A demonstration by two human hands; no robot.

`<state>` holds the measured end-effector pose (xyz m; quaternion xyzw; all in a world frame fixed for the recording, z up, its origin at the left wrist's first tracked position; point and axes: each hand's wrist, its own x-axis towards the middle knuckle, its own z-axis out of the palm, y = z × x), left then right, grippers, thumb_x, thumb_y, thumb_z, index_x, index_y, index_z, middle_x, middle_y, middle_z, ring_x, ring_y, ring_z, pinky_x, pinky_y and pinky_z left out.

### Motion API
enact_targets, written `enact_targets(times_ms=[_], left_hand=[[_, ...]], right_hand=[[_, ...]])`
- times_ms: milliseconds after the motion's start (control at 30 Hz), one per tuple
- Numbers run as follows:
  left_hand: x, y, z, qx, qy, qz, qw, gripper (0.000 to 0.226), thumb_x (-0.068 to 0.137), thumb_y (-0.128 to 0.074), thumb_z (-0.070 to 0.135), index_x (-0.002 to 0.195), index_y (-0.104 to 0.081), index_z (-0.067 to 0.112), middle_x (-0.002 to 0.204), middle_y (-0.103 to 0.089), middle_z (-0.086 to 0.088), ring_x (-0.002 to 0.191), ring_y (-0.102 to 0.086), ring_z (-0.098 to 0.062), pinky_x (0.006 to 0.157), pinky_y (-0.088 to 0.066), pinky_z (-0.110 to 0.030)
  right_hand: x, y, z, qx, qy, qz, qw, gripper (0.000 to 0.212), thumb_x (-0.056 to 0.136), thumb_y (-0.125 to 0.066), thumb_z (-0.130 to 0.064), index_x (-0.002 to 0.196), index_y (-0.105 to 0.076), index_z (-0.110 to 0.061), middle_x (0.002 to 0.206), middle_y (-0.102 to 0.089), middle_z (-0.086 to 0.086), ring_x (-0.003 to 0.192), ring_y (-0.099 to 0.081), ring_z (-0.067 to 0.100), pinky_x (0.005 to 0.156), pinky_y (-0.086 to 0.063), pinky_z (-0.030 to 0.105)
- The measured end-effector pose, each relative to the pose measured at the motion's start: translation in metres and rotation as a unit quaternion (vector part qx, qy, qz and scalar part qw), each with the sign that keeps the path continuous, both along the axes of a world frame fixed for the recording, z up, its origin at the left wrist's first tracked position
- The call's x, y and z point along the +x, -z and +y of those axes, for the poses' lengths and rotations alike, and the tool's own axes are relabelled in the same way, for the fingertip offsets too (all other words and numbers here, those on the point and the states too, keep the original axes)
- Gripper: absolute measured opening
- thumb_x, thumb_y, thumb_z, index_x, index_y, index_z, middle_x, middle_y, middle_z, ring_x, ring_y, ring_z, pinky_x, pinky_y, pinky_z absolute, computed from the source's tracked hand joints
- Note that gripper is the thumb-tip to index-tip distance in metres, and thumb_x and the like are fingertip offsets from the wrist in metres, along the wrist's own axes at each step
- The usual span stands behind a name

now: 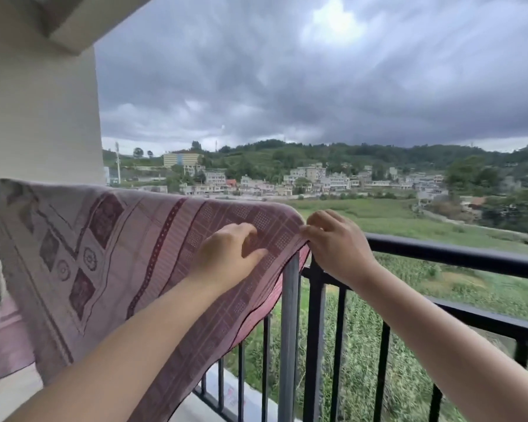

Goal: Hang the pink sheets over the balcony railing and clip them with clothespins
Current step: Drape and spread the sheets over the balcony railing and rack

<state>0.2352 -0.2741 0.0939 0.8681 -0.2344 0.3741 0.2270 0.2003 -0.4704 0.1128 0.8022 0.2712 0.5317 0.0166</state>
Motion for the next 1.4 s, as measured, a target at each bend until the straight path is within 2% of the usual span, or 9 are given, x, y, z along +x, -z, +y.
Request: enact_targets(times_ms=[133,200,333,733,833,933,1167,1267,1400], left_hand=[[-0.001,0.011,-0.029,0.139,-0.069,0.037,0.987,0.051,0.073,-0.053,0.064,0.093,-0.052,0.017,0.091,-0.057,0.0,0.08,-0.056,-0.018,0.061,-0.042,-0.027],[-0.001,0.03,-0.039,0.17,-0.091,0.025,0.981,0.039,0.085,-0.047,0.051,0.094,-0.055,0.014,0.095,-0.062,-0.004,0.085,-0.061,-0.022,0.068,-0.047,-0.032],[0.0,0.042,-0.027,0.097,-0.055,-0.008,0.994,0.025,0.094,-0.04,0.02,0.101,-0.059,0.006,0.095,-0.068,-0.012,0.087,-0.064,-0.029,0.068,-0.047,-0.032],[-0.026,-0.003,-0.099,0.033,0.188,0.075,0.979,0.041,0.092,-0.048,0.013,0.053,-0.036,0.015,0.051,-0.04,0.003,0.047,-0.039,-0.013,0.049,-0.03,-0.022],[-0.018,0.011,-0.101,0.081,0.132,0.126,0.98,0.025,0.09,-0.051,0.02,0.075,-0.056,0.002,0.075,-0.063,-0.017,0.069,-0.058,-0.029,0.06,-0.04,-0.029],[-0.015,0.026,-0.067,0.015,0.143,0.051,0.988,0.023,0.084,-0.056,0.025,0.082,-0.068,0.005,0.075,-0.071,-0.013,0.068,-0.064,-0.026,0.062,-0.05,-0.029],[0.02,0.034,0.033,-0.039,-0.02,-0.028,0.999,0.019,0.082,-0.057,0.008,0.098,-0.067,0.006,0.091,-0.071,-0.014,0.081,-0.065,-0.03,0.068,-0.048,-0.028],[0.048,0.045,0.091,0.043,-0.145,0.0,0.989,0.033,0.083,-0.052,0.014,0.115,-0.057,0.011,0.113,-0.062,-0.012,0.101,-0.057,-0.032,0.081,-0.048,-0.038],[0.078,0.058,0.185,0.079,-0.262,0.063,0.96,0.033,0.085,-0.048,0.022,0.115,-0.05,0.01,0.123,-0.054,-0.01,0.116,-0.045,-0.029,0.091,-0.041,-0.039]], right_hand=[[-0.004,-0.002,-0.006,0.045,-0.037,0.036,0.998,0.017,0.063,-0.071,0.008,0.076,-0.072,-0.003,0.066,-0.069,0.012,0.062,-0.066,0.029,0.045,-0.056,0.042],[-0.007,-0.003,-0.007,0.061,-0.051,0.043,0.996,0.019,0.063,-0.069,0.01,0.078,-0.072,-0.002,0.068,-0.07,0.012,0.061,-0.067,0.028,0.048,-0.057,0.042],[-0.005,-0.004,-0.017,0.055,-0.055,0.044,0.996,0.02,0.066,-0.066,0.011,0.08,-0.072,-0.001,0.07,-0.071,0.014,0.064,-0.067,0.029,0.053,-0.058,0.043],[0.016,-0.017,-0.089,0.133,0.012,0.056,0.989,0.013,0.075,-0.063,0.008,0.083,-0.072,0.002,0.08,-0.072,0.02,0.069,-0.067,0.033,0.068,-0.057,0.051],[0.019,-0.001,-0.095,0.099,0.049,0.205,0.973,0.017,0.081,-0.058,0.004,0.092,-0.07,-0.002,0.091,-0.071,0.016,0.072,-0.063,0.023,0.08,-0.056,0.044],[0.022,0.023,-0.084,0.068,0.064,0.33,0.939,0.036,0.08,-0.047,0.01,0.104,-0.067,-0.008,0.114,-0.064,0.007,0.096,-0.061,0.02,0.093,-0.05,0.036],[0.017,0.019,0.016,0.143,-0.039,-0.042,0.988,0.035,0.074,-0.037,-0.008,0.088,-0.067,0.004,0.086,-0.069,0.02,0.079,-0.064,0.036,0.07,-0.054,0.044],[0.029,0.02,0.073,0.076,0.005,-0.031,0.997,0.034,0.074,-0.039,-0.017,0.088,-0.068,-0.003,0.089,-0.068,0.014,0.087,-0.063,0.032,0.085,-0.049,0.045],[0.07,0.04,0.163,-0.01,0.03,0.124,0.992,0.023,0.076,-0.049,-0.017,0.085,-0.066,-0.005,0.095,-0.065,0.011,0.099,-0.056,0.032,0.093,-0.041,0.039]])
